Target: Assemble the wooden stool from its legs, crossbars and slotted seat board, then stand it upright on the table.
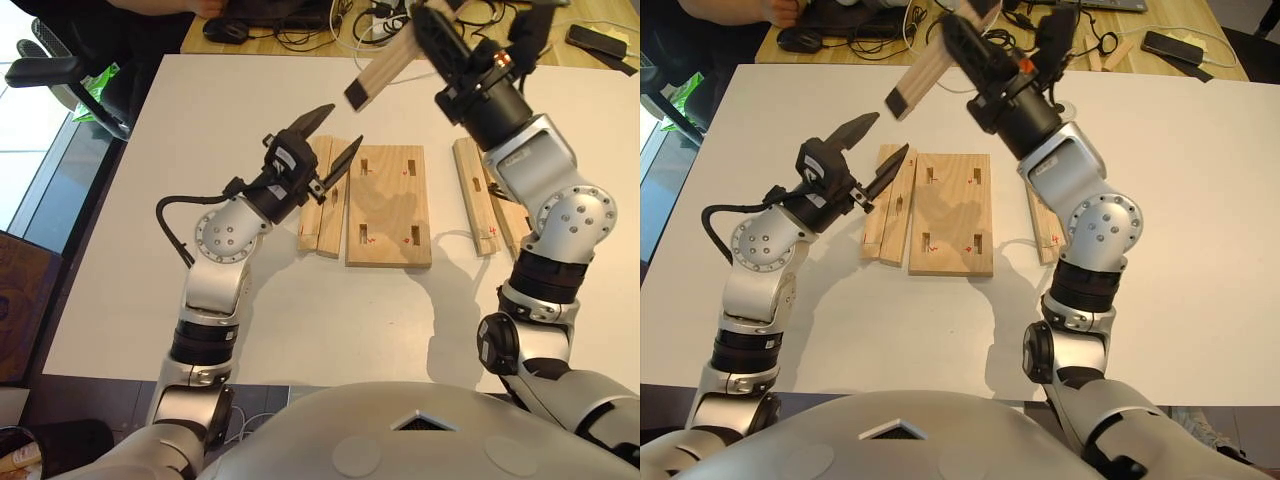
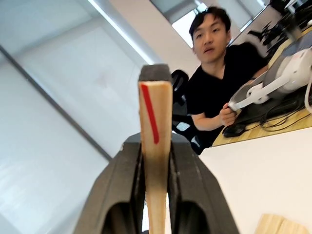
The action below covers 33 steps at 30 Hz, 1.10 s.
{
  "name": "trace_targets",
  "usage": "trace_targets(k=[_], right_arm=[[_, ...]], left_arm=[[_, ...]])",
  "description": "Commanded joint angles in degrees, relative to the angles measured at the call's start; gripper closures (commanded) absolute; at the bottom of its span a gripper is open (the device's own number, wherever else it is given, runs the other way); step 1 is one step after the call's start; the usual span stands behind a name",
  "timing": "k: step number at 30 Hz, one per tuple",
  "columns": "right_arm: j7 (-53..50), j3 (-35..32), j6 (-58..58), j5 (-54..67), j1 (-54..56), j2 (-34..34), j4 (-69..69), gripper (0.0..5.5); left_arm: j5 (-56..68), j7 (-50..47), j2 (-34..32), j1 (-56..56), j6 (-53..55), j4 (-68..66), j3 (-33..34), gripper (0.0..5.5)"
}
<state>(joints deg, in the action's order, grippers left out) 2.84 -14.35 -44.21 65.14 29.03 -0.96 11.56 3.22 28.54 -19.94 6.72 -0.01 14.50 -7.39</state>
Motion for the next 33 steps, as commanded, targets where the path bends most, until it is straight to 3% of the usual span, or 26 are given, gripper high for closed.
trace_targets(k=[1,7,11,15,20,24,26,33], right_arm=[[-0.5,-2.5,4.0,-6.9,-4.3,-5.3,1.9,5.10],[5.1,-8.2,2.6,-10.3,-15.5,-16.6,0.1,5.10],[11.0,-11.2,2.7,-9.1,-16.3,-19.4,-7.2,5.10],[15.2,-12.4,3.0,-9.8,-16.6,-20.7,-11.5,5.10],[17.8,-4.9,9.4,-22.2,-20.8,-22.3,-9.2,5.10],[15.1,1.7,12.9,-28.9,-21.4,-19.0,-2.0,5.10],[14.1,1.7,14.0,-29.6,-21.3,-17.5,-0.9,5.10],[14.7,-12.1,7.8,-11.9,-20.7,-15.5,-6.5,5.10]], left_arm=[[-2.4,-6.0,-0.1,-0.2,-0.2,-3.8,5.2,2.30],[1.4,-11.9,2.9,0.2,5.0,-6.1,11.0,2.07],[8.8,-16.1,8.9,-0.4,11.5,-5.0,14.6,2.07],[10.0,-17.6,10.7,-1.2,13.6,-5.3,14.7,2.07],[8.8,-17.4,10.4,-1.7,13.2,-7.7,14.4,2.07],[9.7,-17.4,10.5,-2.3,13.5,-8.7,15.4,2.07],[9.5,-16.9,10.1,-2.4,13.3,-8.8,15.1,2.07],[10.8,-16.7,9.7,-2.4,14.7,-8.8,16.9,2.07]])
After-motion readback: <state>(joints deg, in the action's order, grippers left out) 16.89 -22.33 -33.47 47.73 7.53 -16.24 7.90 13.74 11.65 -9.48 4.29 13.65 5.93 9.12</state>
